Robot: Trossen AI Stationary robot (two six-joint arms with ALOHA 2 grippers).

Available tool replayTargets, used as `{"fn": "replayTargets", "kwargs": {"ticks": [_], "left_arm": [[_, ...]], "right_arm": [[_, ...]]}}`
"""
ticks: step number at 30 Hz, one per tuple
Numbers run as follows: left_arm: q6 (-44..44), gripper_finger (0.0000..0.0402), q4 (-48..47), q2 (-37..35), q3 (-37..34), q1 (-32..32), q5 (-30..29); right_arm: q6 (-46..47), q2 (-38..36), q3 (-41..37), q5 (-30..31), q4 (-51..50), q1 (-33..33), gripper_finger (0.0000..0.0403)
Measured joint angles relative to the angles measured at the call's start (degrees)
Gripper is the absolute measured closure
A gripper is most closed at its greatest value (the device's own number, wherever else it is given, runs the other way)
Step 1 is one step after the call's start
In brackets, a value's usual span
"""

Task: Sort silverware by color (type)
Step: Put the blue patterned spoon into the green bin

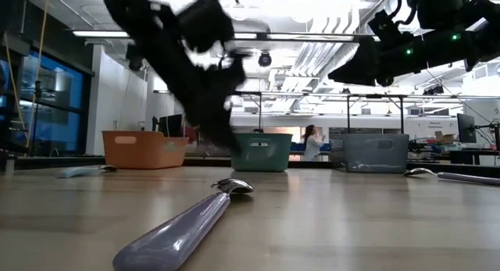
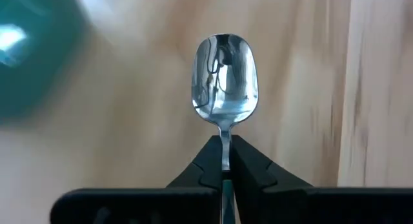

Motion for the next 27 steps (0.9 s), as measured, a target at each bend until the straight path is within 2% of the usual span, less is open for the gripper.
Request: {"fn": "replayTargets", "kwargs": {"ticks": [6,10,14,20,27], "left_arm": [[-0.9,0.0397,-0.2,-9.7,0.2,6.2,-0.9],[-2.2,0.0398,2.9,-12.3,0.2,13.1,1.0],[-3.8,0.0398,12.3,-11.4,0.3,19.6,8.5],[-11.7,0.0397,25.9,-7.0,0.3,27.1,20.2],[-14.9,0.0397,28.3,1.5,4.3,30.6,20.6]], "right_arm": [[0.5,0.0,0.0,-0.5,-0.7,0.0,0.0265],[0.5,0.0,0.0,-0.5,-0.7,0.0,0.0265],[0.7,0.0,0.0,-0.5,-0.5,0.0,0.0265],[0.9,0.0,0.0,-0.5,-0.7,0.0,0.0265],[0.9,0.0,0.0,-0.5,-0.7,0.0,0.0265]]}}
